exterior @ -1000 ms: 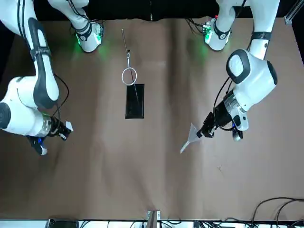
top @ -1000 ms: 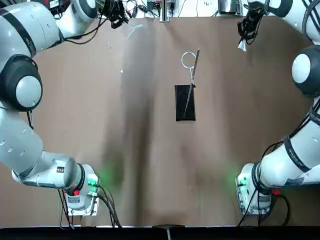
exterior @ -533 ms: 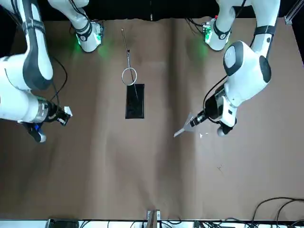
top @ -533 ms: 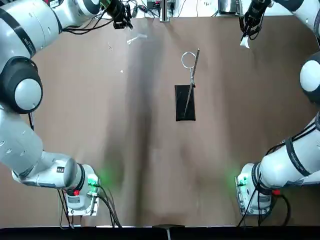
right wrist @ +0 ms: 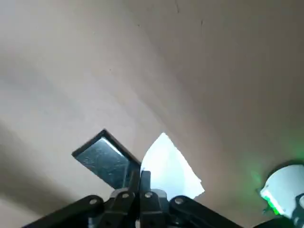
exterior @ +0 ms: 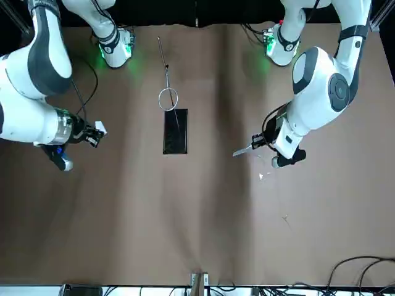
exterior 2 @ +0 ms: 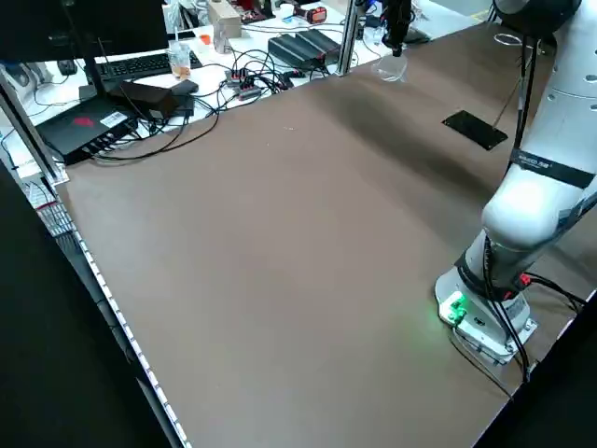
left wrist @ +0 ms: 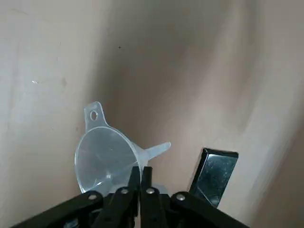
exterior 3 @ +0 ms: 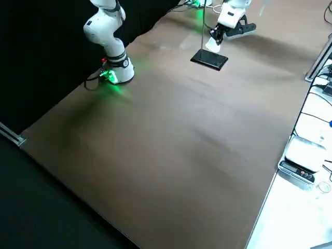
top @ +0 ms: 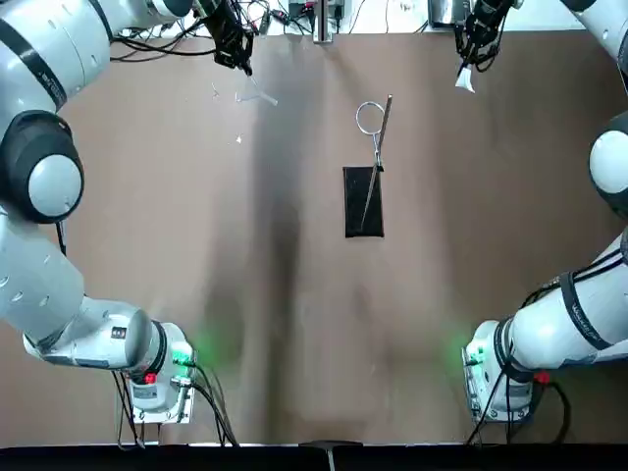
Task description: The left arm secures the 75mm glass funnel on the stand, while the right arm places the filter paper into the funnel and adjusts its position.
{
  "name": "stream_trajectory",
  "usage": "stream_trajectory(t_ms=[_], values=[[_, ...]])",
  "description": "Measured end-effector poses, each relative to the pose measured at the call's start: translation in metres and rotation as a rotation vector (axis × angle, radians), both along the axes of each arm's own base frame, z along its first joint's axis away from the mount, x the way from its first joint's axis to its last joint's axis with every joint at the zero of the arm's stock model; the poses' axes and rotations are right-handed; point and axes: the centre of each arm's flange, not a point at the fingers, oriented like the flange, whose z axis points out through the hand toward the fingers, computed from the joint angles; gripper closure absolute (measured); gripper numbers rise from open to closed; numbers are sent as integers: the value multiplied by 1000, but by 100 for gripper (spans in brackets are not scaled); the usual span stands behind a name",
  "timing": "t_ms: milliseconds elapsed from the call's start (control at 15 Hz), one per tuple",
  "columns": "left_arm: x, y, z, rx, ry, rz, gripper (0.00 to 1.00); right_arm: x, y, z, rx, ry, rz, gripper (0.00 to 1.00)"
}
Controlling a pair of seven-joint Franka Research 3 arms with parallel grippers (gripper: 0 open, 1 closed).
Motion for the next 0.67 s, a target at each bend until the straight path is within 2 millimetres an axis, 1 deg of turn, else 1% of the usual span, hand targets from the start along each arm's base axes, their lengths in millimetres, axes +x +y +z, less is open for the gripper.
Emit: stream_trajectory(t_ms=[67,200,267,333,467,667], values=[[0,1,0,0,-10,-31,97,0,5,4,-1,-3,-15,98],[1,2,-1,-4,-54,-151,97,1,9,11,-1,-10,-25,98],[1,2,0,3,-82,-217,97,1,8,12,-1,-11,-26,98],[4,4,6,23,-126,-292,97,1,8,12,0,-11,-27,98],[4,5,9,30,-151,-376,97,1,10,13,2,-10,-23,99],[4,2,11,21,-215,-568,97,-4,28,17,1,-4,9,99]])
